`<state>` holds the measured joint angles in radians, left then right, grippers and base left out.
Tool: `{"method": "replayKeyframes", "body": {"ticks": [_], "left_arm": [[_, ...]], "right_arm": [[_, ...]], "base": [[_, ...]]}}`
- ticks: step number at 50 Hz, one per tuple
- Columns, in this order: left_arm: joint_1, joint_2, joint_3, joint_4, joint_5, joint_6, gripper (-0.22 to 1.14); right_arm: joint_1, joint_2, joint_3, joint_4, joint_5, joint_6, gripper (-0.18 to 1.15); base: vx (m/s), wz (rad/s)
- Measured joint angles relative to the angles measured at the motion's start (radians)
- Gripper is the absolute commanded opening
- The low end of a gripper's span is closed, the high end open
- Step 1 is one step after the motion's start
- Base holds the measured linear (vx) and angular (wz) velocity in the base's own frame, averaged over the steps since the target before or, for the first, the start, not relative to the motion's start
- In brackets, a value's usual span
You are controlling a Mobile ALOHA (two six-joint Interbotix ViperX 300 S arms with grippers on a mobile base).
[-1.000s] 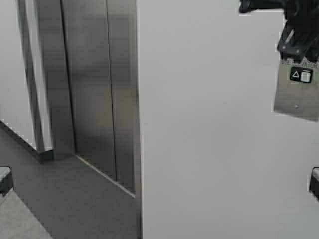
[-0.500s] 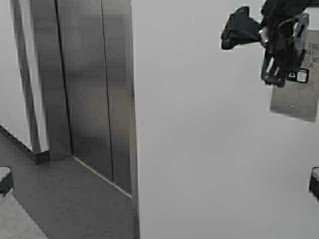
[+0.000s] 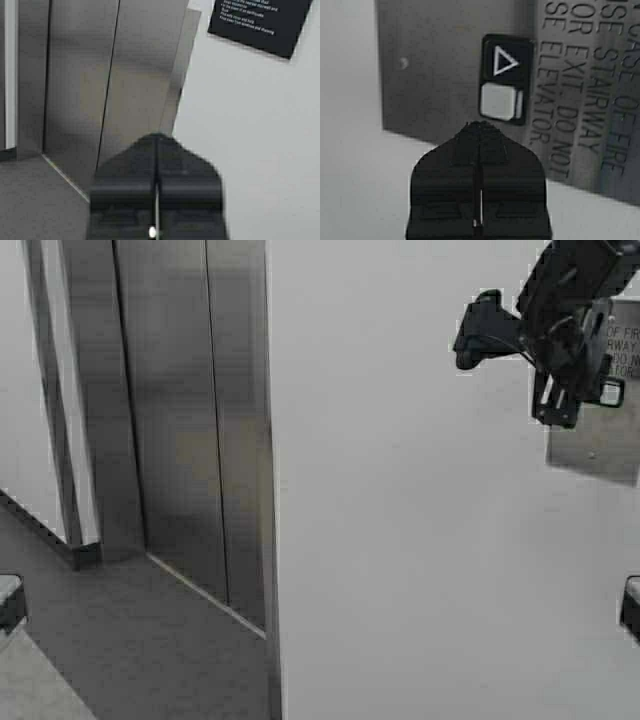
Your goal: Navigate to elevator, push the call button, then enter the elevator
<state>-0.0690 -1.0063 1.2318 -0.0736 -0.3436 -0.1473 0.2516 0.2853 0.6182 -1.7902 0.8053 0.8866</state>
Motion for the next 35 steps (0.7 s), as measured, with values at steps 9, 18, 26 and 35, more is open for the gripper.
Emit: {"method": "replayKeyframes", "body": {"ticks": [9, 18, 26, 35], "left_arm": [[0.000, -0.002, 0.002, 0.000, 0.000, 0.002, 0.02], [0.000, 0.000, 0.000, -0.002, 0.000, 0.002, 0.02], [0.000, 0.000, 0.005, -0.002, 0.000, 0.003, 0.02], [0.000, 0.003, 0.006, -0.002, 0.000, 0.005, 0.02]], "right_arm": [[-0.038, 0.031, -0.028, -0.041, 0.000, 0.000, 0.06], [-0.063, 0.067, -0.052, -0.052, -0.002, 0.000, 0.06], [-0.066, 0.095, -0.091, -0.055, -0.012, -0.002, 0.06], [-0.064, 0.112, -0.115, -0.063, -0.012, -0.002, 0.06]], "base": [[0.01, -0.01], [0.01, 0.00], [0.00, 0.00], [0.00, 0.00]]}}
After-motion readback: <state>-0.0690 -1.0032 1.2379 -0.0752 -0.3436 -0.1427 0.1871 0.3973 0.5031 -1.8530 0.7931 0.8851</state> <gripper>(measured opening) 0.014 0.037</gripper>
